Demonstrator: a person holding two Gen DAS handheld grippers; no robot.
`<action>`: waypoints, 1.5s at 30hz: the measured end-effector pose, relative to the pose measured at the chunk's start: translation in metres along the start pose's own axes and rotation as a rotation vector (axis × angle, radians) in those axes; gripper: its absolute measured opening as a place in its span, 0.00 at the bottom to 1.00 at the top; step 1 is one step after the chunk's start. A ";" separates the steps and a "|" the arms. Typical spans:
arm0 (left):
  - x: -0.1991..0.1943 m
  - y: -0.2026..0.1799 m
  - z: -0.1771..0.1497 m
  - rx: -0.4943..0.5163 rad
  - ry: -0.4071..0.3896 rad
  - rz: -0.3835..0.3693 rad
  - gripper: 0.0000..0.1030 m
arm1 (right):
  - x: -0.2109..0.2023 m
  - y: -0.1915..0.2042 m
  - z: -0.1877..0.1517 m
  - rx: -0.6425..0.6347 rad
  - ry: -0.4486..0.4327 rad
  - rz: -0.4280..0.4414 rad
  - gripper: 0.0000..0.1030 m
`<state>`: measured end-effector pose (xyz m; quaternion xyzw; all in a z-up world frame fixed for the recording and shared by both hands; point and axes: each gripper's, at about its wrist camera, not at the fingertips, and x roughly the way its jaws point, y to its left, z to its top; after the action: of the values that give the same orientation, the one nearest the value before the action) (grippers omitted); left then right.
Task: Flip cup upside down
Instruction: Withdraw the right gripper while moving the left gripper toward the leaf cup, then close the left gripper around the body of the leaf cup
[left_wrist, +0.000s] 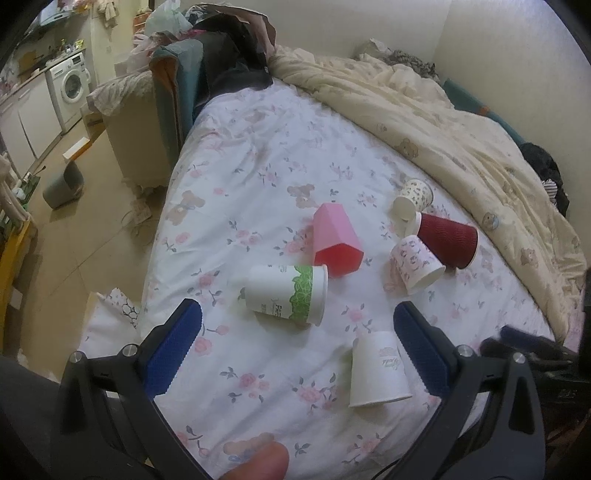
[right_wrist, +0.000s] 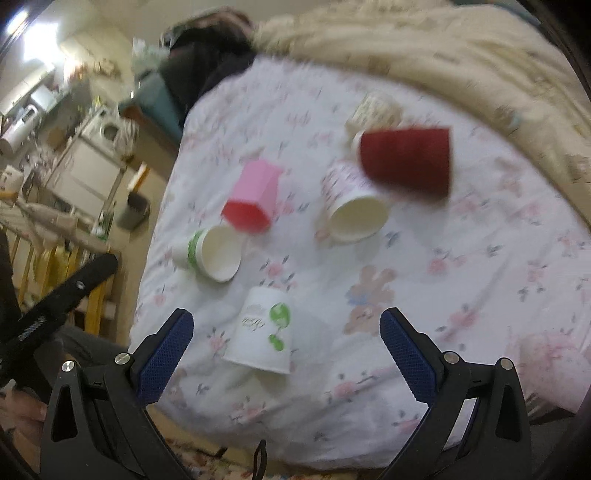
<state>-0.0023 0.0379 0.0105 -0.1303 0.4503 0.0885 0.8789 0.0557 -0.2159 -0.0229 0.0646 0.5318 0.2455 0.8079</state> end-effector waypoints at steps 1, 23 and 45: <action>0.001 -0.001 0.000 0.005 0.003 0.002 0.99 | -0.003 -0.002 -0.001 -0.003 -0.035 -0.018 1.00; 0.038 -0.031 -0.019 0.085 0.173 -0.016 0.99 | -0.010 -0.036 -0.017 0.073 -0.163 -0.070 1.00; 0.145 -0.109 -0.042 0.166 0.544 0.004 0.82 | -0.022 -0.064 -0.020 0.193 -0.179 -0.076 1.00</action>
<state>0.0786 -0.0733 -0.1148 -0.0761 0.6757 0.0148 0.7331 0.0523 -0.2854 -0.0366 0.1435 0.4809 0.1557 0.8508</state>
